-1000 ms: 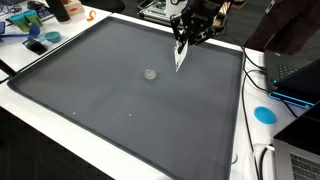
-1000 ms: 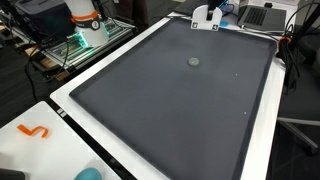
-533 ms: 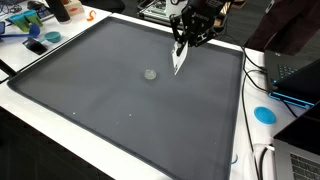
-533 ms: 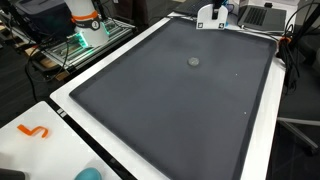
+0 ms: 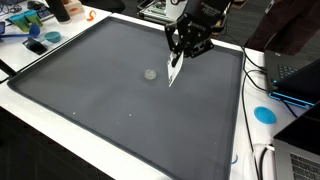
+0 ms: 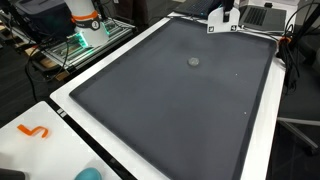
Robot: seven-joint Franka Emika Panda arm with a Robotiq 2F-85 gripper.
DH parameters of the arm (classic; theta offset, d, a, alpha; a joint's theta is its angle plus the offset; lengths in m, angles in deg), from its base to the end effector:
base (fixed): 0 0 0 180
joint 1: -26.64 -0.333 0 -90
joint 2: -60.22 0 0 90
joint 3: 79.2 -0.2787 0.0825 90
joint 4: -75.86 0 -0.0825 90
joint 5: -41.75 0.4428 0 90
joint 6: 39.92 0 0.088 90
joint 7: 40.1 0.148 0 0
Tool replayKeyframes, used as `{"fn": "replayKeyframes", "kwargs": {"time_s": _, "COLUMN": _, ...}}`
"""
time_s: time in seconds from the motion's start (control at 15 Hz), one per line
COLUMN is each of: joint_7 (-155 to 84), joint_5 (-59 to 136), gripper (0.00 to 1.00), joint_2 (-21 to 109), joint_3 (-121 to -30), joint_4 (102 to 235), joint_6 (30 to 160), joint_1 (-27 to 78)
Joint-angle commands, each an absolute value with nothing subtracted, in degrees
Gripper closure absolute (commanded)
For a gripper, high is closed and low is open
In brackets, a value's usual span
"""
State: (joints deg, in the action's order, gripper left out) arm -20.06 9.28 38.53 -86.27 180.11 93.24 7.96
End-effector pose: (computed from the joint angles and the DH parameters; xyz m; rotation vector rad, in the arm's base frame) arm 0.6396 0.2781 0.2394 2.7346 0.6305 0.3880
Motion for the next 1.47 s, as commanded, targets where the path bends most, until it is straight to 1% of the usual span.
{"fn": "replayKeyframes", "kwargs": {"time_s": 0.0, "joint_7": -19.2, "joint_5": 8.8, "gripper": 0.99, "joint_2": 36.0, "joint_3": -84.4, "joint_4": 178.2, "joint_6": 95.8, "joint_1": 7.3}}
{"fn": "replayKeyframes", "kwargs": {"time_s": 0.67, "joint_7": -18.3, "joint_5": 10.2, "gripper": 0.99, "joint_2": 32.7, "joint_3": -80.3, "joint_4": 178.3, "joint_6": 106.3, "joint_1": 7.6}}
{"fn": "replayKeyframes", "kwargs": {"time_s": 1.4, "joint_7": -18.8, "joint_5": 14.6, "gripper": 0.99, "joint_2": 34.3, "joint_3": -77.7, "joint_4": 180.6, "joint_6": 106.5, "joint_1": 9.3}}
